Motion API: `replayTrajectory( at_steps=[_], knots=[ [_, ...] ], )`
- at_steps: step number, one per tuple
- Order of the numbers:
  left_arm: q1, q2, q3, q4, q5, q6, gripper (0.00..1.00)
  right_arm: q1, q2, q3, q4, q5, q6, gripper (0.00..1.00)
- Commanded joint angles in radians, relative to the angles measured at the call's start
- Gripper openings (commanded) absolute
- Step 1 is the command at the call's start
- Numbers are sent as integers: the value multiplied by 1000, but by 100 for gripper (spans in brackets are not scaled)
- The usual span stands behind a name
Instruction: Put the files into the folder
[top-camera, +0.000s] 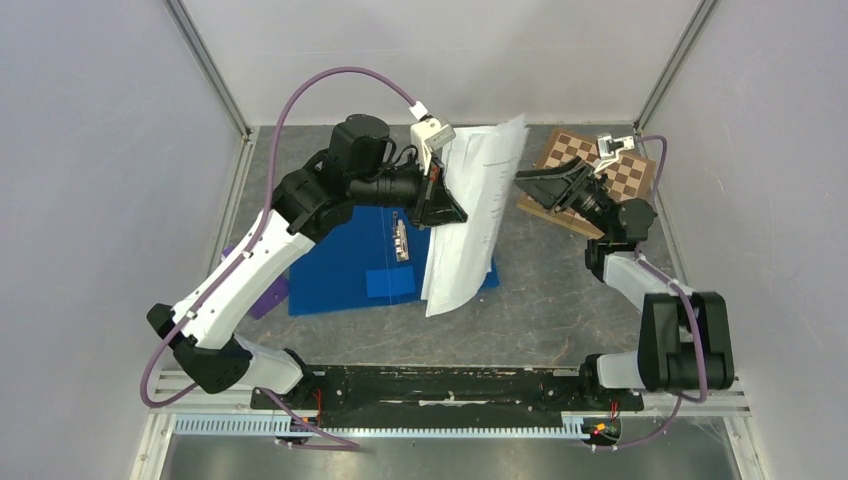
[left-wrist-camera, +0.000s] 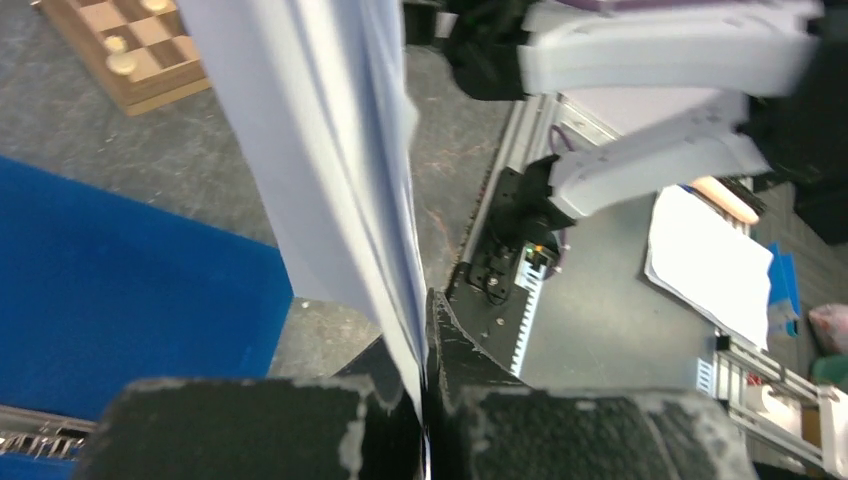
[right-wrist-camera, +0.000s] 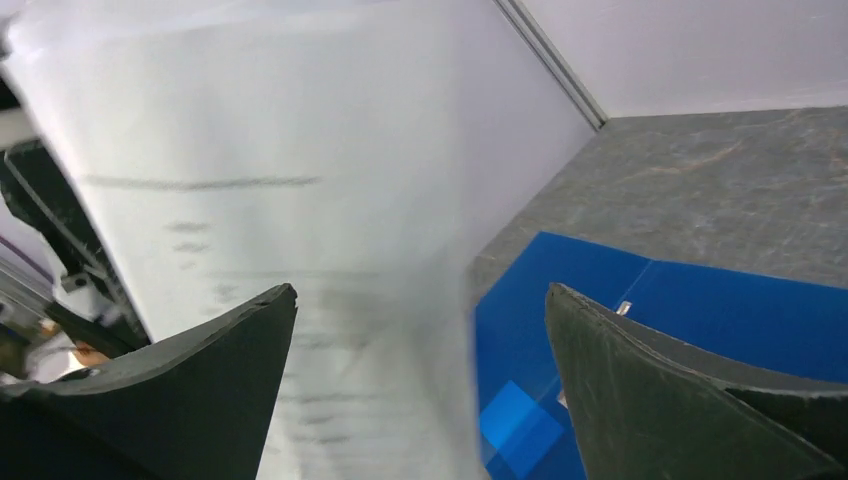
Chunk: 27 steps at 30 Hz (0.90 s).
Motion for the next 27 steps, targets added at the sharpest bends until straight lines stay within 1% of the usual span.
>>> replayTrajectory(
  at_steps=[1, 6, 11, 12, 14, 18, 22, 27],
  knots=[
    [-24, -44, 89, -79, 104, 90, 2, -54, 140, 58, 782, -62, 409, 98],
    [-28, -65, 118, -100, 135, 95, 2, -39, 99, 91, 783, -69, 350, 98],
    [-27, -67, 182, -112, 185, 98, 2, -23, 35, 145, 783, -84, 375, 98],
    [-29, -69, 195, -112, 195, 96, 2, 8, 16, 153, 783, -89, 372, 98],
    [-31, -74, 215, -112, 221, 92, 2, 34, -8, 168, 782, -97, 372, 98],
    [-36, -102, 236, -113, 244, 88, 2, 41, -27, 189, 781, -95, 384, 98],
    [-37, -126, 231, -116, 238, 90, 2, 63, -39, 212, 783, -99, 387, 98],
    [-37, -127, 208, -120, 189, 112, 2, 157, -59, 261, 781, -126, 389, 98]
  ],
)
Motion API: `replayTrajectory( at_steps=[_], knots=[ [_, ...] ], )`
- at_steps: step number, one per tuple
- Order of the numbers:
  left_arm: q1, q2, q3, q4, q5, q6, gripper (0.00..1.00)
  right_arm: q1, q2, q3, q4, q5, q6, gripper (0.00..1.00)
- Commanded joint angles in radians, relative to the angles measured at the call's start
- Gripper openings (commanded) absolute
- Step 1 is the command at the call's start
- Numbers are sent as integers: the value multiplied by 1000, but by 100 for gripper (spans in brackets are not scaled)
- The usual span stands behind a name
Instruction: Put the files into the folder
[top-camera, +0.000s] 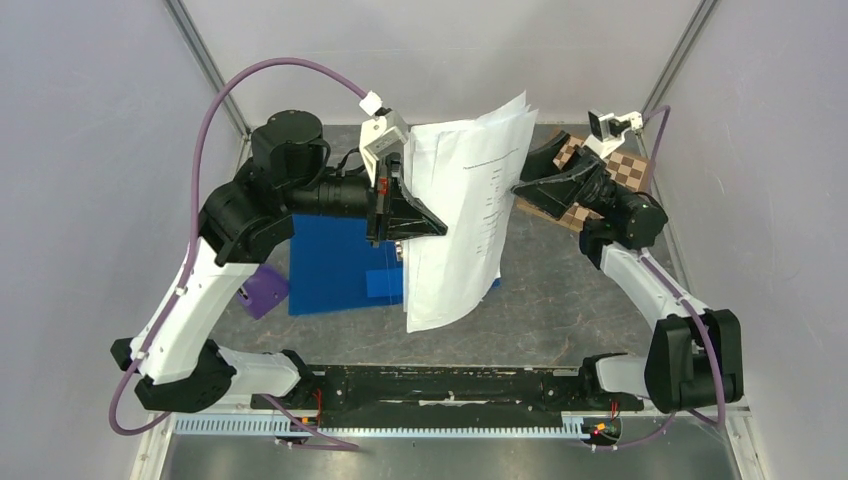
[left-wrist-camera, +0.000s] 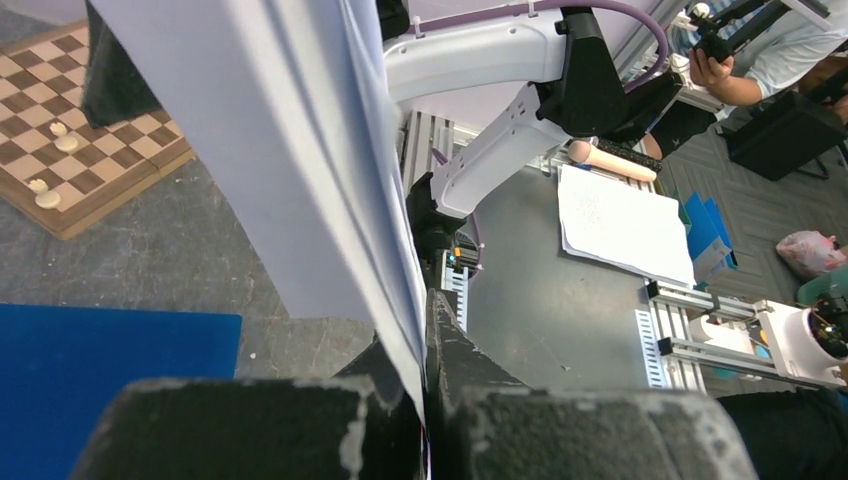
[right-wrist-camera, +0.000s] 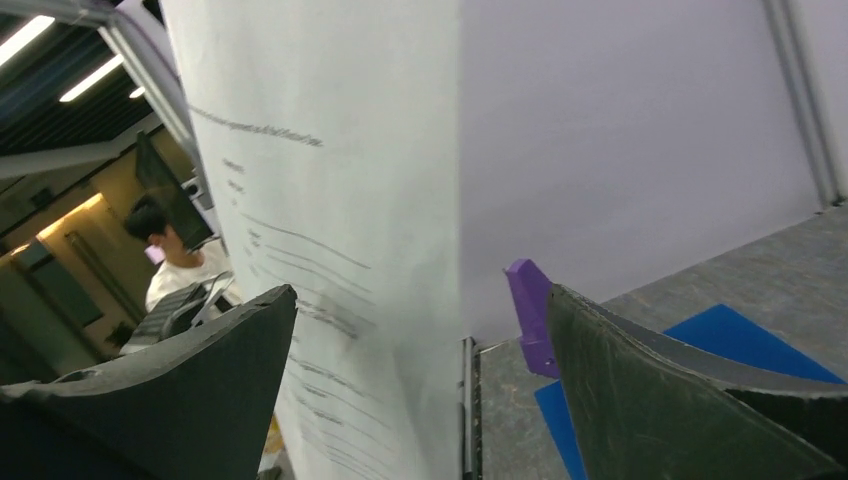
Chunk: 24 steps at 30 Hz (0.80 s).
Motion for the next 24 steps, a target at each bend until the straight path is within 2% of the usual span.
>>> replayTrajectory(
  at_steps=[1, 5, 10, 11, 15, 20, 24],
  knots=[
    [-3, -8, 11, 4, -22, 67, 2, 79, -43, 74, 469, -53, 5, 98],
    [-2, -13, 6, 8, -22, 88, 2, 132, -69, 63, 468, -89, -11, 98],
    [-2, -32, -10, -2, -72, 125, 2, 138, -106, 48, 468, -103, -10, 96],
    [0, -38, -16, -2, -87, 130, 2, 138, -114, 43, 468, -102, -10, 93],
    [1, -57, -58, 10, -172, 143, 2, 138, -133, 31, 467, -106, -6, 70],
    [4, -101, -169, 105, -286, 122, 2, 138, -142, 10, 420, -115, -40, 49],
    [11, -121, -235, 153, -385, 101, 2, 138, -205, -50, 143, -113, -270, 47]
  ],
)
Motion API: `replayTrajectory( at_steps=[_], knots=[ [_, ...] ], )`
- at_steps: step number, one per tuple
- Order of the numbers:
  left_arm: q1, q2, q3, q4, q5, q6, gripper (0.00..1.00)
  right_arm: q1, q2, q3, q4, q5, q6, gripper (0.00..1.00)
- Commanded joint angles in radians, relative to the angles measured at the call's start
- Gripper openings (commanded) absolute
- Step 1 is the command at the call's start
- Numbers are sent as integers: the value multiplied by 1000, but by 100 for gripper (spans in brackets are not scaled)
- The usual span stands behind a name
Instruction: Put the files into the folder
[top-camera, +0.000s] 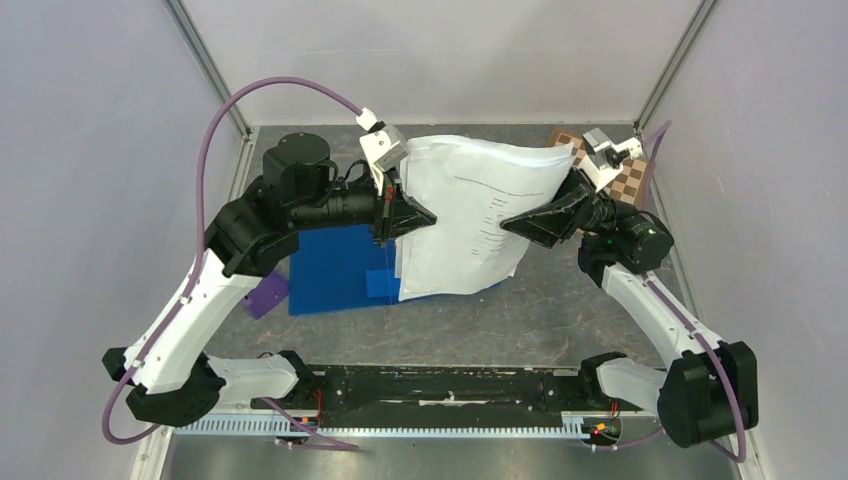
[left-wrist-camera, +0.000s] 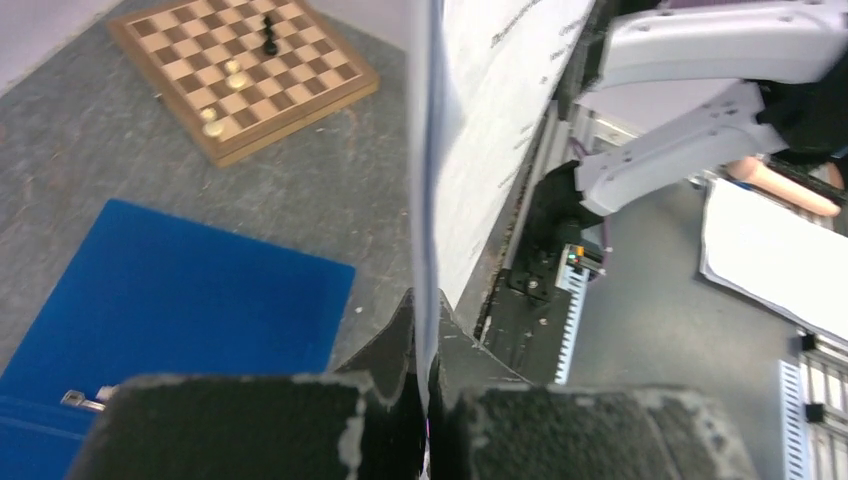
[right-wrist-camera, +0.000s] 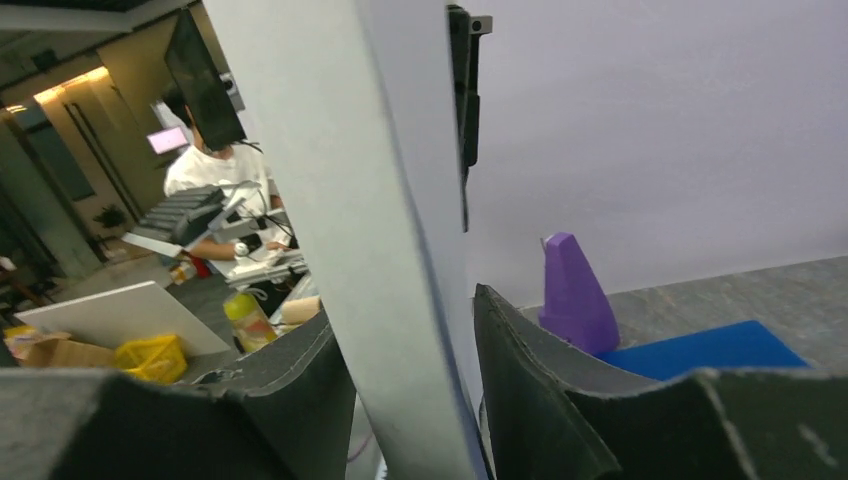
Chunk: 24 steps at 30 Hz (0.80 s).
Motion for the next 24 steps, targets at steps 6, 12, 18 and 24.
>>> replayTrajectory(
  at_steps=[6, 12, 18, 24],
  knots=[
    [27, -46, -137, 196, -191, -19, 2, 6, -164, -59, -306, 28, -554, 48],
    [40, -56, -222, 317, -134, -40, 2, 21, -175, -35, -631, 107, -801, 39],
    [57, -61, -315, 403, -152, -52, 2, 40, -180, -36, -863, 246, -1011, 29],
    [63, -60, -435, 519, -223, -65, 2, 44, -152, -80, -827, 277, -1026, 35]
  ],
)
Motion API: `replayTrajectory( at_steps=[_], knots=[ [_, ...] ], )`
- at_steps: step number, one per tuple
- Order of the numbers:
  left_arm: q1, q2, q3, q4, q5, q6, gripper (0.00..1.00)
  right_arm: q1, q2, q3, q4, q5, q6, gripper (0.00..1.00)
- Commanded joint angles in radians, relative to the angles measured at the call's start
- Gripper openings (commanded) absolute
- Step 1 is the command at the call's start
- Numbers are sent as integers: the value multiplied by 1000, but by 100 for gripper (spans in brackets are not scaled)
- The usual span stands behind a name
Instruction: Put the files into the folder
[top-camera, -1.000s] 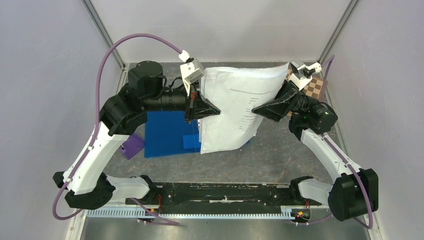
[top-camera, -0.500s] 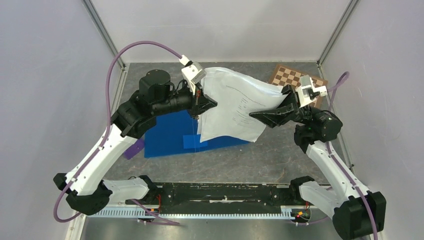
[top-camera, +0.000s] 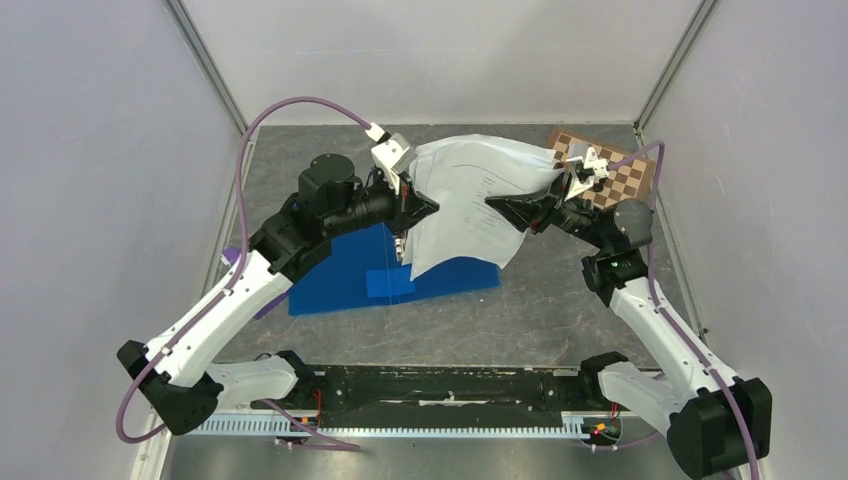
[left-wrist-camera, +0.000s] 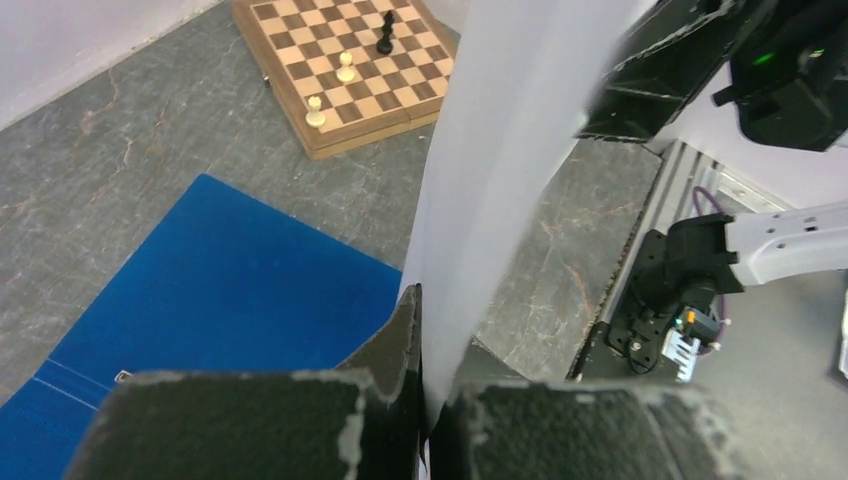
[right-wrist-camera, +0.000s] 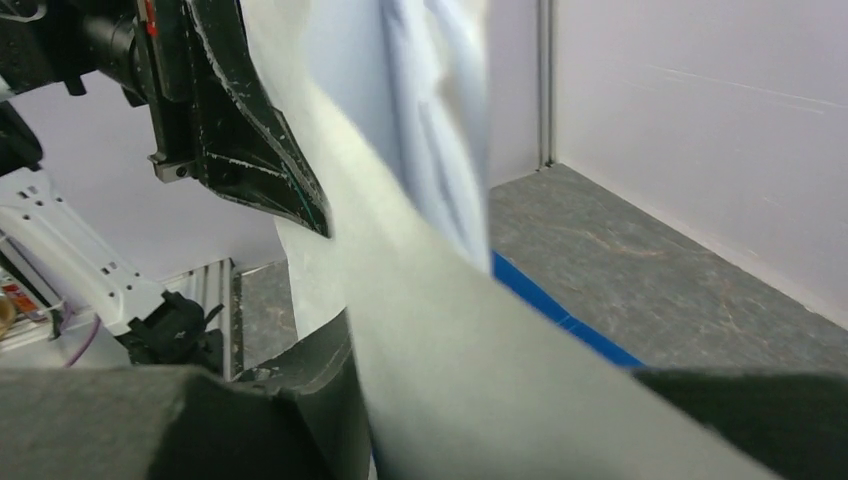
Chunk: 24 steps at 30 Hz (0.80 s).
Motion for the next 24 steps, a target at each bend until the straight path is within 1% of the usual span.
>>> replayTrajectory(
  at_steps=[1, 4, 9, 13, 16, 21, 24],
  knots=[
    [6, -19, -103, 194, -68, -38, 2, 11, 27, -18, 3, 51, -70, 36],
    [6, -13, -194, 287, -106, -27, 2, 15, 53, -36, 12, 68, -91, 35],
    [6, -4, -379, 563, -169, 5, 2, 40, 99, -103, 49, 122, -143, 31],
    [5, 48, -476, 734, -176, 51, 2, 54, 143, -164, 126, 173, -149, 30],
    [5, 100, -551, 876, -180, 64, 2, 70, 188, -167, 131, 196, -177, 30],
    [3, 163, -622, 995, -257, 85, 3, 95, 232, -178, 138, 240, -214, 30],
    [0, 163, -660, 1029, -272, 107, 6, 110, 252, -185, 138, 260, -231, 30]
  ],
)
